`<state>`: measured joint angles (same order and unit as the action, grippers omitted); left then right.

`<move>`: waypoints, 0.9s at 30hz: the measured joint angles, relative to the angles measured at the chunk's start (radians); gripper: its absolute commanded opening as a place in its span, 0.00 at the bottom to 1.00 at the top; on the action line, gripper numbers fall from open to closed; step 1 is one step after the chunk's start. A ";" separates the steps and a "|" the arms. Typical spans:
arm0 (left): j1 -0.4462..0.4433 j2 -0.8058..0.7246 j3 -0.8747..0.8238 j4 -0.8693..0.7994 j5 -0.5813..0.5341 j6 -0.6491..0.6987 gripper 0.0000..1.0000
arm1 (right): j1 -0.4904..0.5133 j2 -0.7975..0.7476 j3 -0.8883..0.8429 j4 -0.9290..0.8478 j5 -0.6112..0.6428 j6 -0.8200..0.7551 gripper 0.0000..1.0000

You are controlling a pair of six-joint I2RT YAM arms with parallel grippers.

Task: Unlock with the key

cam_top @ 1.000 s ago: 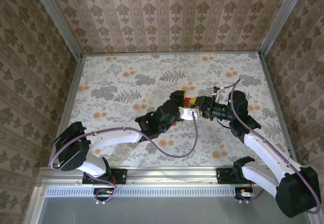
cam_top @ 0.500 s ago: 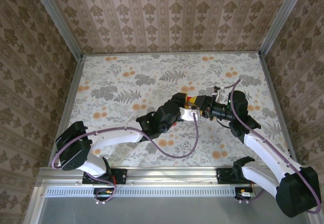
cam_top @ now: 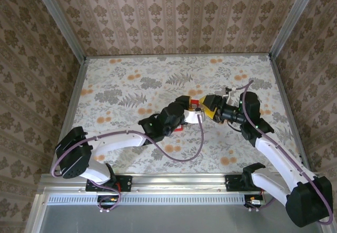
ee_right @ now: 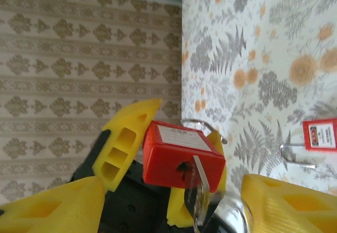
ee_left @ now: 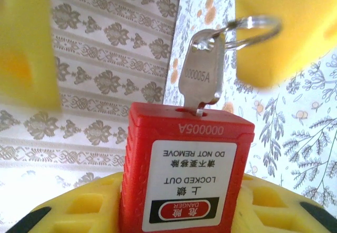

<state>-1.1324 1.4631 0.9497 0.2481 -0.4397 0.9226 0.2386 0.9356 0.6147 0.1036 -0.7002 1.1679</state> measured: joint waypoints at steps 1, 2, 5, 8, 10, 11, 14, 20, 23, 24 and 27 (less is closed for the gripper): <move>0.009 -0.005 0.000 -0.011 0.003 -0.007 0.34 | -0.017 -0.006 0.004 -0.012 0.006 -0.013 0.80; 0.019 -0.008 0.000 -0.025 0.008 -0.014 0.34 | -0.037 -0.013 0.008 -0.032 0.013 -0.027 0.80; 0.054 -0.010 0.000 -0.066 0.033 -0.042 0.33 | -0.097 -0.036 0.008 -0.092 0.028 -0.071 0.81; 0.100 -0.010 0.001 -0.123 0.066 -0.076 0.33 | -0.159 -0.061 0.003 -0.136 0.040 -0.104 0.82; 0.134 -0.007 0.008 -0.171 0.091 -0.102 0.33 | -0.187 -0.071 -0.012 -0.139 0.040 -0.119 0.82; 0.152 -0.002 0.015 -0.196 0.106 -0.117 0.33 | -0.195 -0.072 -0.022 -0.139 0.040 -0.123 0.82; 0.191 0.020 0.029 -0.242 0.141 -0.155 0.33 | -0.196 -0.068 -0.045 -0.138 0.038 -0.127 0.82; 0.243 0.110 0.038 -0.305 0.228 -0.225 0.33 | -0.197 -0.059 -0.063 -0.138 0.026 -0.148 0.82; 0.270 0.172 0.050 -0.331 0.274 -0.246 0.33 | -0.197 -0.059 -0.063 -0.138 0.012 -0.156 0.82; 0.280 0.196 0.058 -0.336 0.287 -0.250 0.33 | -0.197 -0.059 -0.063 -0.138 0.011 -0.160 0.82; 0.309 0.246 0.079 -0.347 0.314 -0.257 0.33 | -0.197 -0.066 -0.074 -0.138 0.008 -0.169 0.82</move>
<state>-0.8238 1.7096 1.0290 -0.0990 -0.1253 0.6655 0.0414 0.8700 0.5407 -0.0345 -0.6922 0.9989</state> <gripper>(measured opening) 0.402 0.818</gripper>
